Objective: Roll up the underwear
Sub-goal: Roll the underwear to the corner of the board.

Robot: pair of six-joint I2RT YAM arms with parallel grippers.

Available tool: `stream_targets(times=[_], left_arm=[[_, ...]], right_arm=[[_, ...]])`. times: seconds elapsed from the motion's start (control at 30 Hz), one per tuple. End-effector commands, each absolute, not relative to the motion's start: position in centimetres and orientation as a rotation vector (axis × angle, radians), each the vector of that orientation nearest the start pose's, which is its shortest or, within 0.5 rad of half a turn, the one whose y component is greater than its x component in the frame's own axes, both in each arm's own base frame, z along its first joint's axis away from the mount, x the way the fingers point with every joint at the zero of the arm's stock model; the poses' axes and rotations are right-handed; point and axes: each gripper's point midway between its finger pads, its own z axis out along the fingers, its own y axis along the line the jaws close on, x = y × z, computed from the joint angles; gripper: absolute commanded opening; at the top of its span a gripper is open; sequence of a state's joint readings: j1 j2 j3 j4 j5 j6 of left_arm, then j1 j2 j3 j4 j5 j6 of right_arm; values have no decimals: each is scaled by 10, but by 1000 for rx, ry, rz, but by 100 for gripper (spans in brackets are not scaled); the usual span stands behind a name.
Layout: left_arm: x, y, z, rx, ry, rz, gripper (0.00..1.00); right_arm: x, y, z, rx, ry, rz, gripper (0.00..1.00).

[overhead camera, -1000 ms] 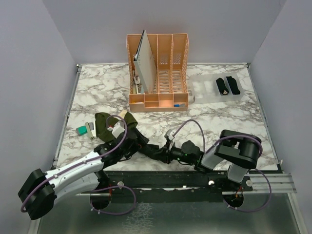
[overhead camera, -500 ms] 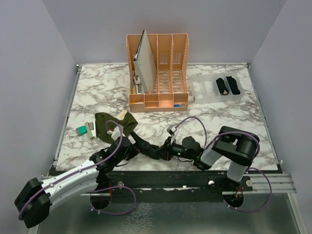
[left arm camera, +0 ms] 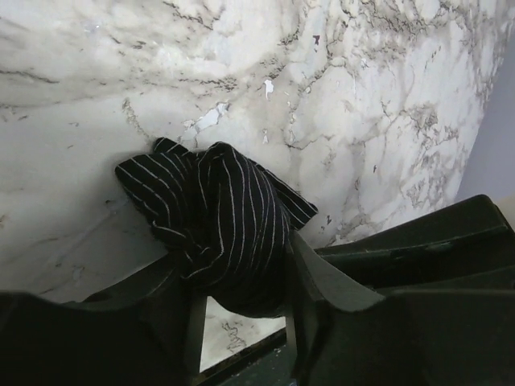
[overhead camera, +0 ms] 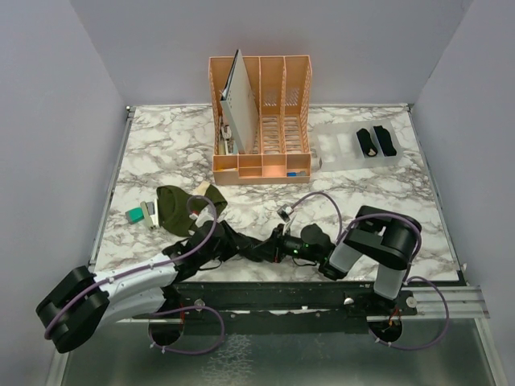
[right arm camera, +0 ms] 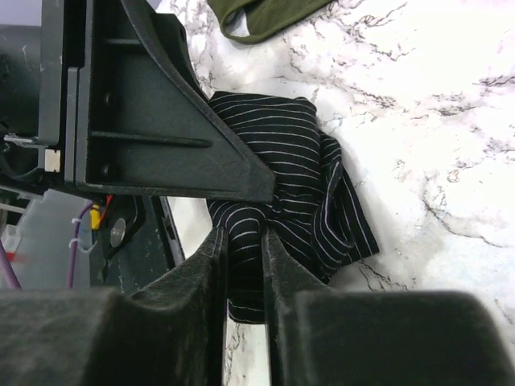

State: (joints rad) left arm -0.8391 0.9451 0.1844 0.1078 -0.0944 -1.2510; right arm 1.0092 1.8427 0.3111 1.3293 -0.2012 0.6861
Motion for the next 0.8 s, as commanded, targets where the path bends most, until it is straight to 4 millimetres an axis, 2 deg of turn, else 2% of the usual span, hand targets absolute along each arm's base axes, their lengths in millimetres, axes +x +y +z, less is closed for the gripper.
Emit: stream_targets(times=[0.0,0.07,0.13,0.3,0.57,0.77], left_arm=[[158,-209,13,-549,2493,-816,39],[159,-214,17,-534,2504,-827,37],[161,-219,23,-520,2505,-843,36],[164,-221,25,-521,2531,-806,34],[162,-223,23,-604,2549,-817,32],[163,-224,27,-633,2553,-809,32]], right_arm=[[138,341,6,-633,2087,1244,26],[133,350,22,-757,2010,1277,33],[136,354,28,-857,1986,1230,44],[151,348,42,-996,1911,1050,57],[159,338,76,-1213,1534,602,60],[165,347,75,-1256,1456,376,60]])
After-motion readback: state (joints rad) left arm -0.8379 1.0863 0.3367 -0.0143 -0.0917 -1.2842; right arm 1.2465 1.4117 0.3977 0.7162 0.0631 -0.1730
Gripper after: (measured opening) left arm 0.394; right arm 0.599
